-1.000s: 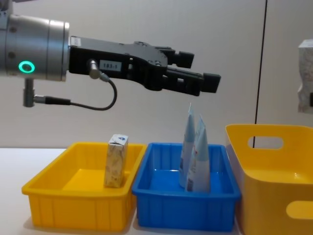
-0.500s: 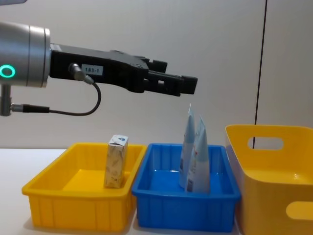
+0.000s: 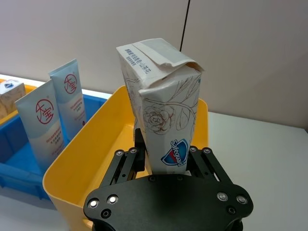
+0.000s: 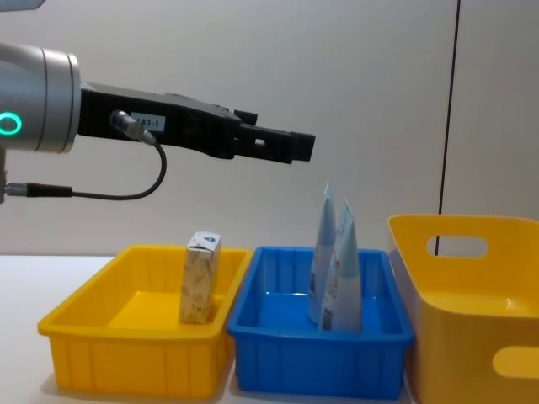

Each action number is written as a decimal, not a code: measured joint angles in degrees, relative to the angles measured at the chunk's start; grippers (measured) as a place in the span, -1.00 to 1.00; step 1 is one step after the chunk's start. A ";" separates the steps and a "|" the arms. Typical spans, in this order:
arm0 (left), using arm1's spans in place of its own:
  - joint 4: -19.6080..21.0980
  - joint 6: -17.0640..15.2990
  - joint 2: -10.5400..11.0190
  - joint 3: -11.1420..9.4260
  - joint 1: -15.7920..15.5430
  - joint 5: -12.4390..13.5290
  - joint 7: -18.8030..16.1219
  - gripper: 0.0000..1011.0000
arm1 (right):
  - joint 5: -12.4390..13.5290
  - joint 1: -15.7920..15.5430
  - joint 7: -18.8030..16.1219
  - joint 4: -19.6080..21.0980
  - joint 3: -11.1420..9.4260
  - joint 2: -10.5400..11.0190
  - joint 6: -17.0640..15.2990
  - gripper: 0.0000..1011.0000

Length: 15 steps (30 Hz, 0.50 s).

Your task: Bimanual collaborative sorting of washing and personal care products

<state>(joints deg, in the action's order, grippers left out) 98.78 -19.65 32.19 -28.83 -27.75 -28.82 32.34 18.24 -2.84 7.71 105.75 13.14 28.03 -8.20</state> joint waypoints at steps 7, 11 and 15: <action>0.42 -0.96 -0.10 0.22 0.34 -0.05 -1.67 0.98 | -0.73 1.09 1.21 -0.74 0.58 -1.86 -0.81 -0.27; 0.58 -1.29 -0.12 0.30 0.48 -0.08 -2.29 0.98 | -0.98 1.92 1.48 -1.23 0.87 -2.62 -1.53 -0.27; 0.70 -1.61 -0.14 0.36 0.58 -0.10 -2.84 0.98 | -1.22 2.73 1.54 -1.74 1.20 -3.17 -2.55 -0.27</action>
<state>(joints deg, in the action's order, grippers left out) 99.48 -21.26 32.06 -28.47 -27.17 -28.93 29.50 17.01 -0.11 9.24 104.01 14.35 24.86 -10.75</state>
